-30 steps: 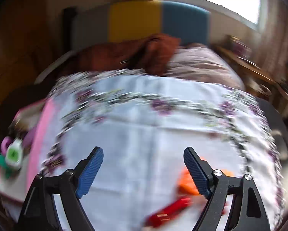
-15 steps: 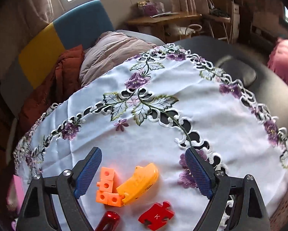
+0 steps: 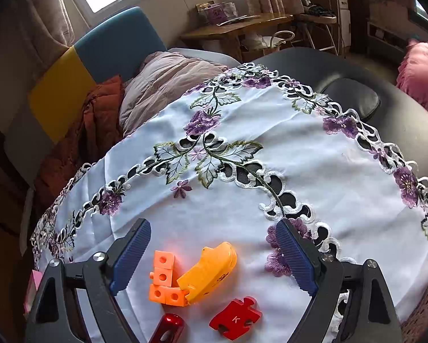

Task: Organize rigid objects
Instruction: 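Move the left gripper toward the red cylinder while the right gripper returns over the orange blocks, then close the left gripper on the red cylinder, then lift the red cylinder with the left gripper while the right gripper grasps the yellow curved piece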

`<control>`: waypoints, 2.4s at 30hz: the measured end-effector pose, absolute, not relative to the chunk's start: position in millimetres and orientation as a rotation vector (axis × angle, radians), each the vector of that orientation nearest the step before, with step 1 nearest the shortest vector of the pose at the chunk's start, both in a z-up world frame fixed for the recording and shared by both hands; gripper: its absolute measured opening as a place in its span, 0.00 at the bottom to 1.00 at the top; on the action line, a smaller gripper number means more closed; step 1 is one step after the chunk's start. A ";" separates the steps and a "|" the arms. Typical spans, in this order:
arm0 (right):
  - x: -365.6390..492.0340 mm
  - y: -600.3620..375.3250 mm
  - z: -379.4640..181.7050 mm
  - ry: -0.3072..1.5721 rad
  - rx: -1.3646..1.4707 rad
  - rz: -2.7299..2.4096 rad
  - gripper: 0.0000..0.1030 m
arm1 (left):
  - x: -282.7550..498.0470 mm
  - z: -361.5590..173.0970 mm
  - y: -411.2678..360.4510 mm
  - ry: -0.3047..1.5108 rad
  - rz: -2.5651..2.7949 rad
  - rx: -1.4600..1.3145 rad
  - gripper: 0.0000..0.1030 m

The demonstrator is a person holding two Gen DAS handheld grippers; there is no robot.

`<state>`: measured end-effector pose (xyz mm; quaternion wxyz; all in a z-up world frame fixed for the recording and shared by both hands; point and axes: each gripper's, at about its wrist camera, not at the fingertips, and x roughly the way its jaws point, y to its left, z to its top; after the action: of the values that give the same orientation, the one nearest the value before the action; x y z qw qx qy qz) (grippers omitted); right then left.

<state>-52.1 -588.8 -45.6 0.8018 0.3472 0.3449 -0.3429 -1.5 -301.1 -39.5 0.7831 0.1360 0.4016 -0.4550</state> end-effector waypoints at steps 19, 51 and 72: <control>-60.1 -602.5 -54.3 0.729 0.838 -0.745 0.87 | -9.1 -97.8 -429.1 0.924 -1.117 0.526 0.26; -19.2 -583.9 -92.3 1.056 0.699 -0.653 0.30 | 10.4 -104.9 -296.7 0.840 -0.837 0.248 0.25; 10.8 -559.9 -103.9 1.145 0.468 -0.643 0.27 | 13.7 -89.6 -281.6 0.867 -0.820 0.187 0.25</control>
<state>10.8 -559.9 -103.9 0.7667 0.2156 0.5272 -0.2962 13.7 -281.6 -89.6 0.8231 0.0881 0.4076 -0.3855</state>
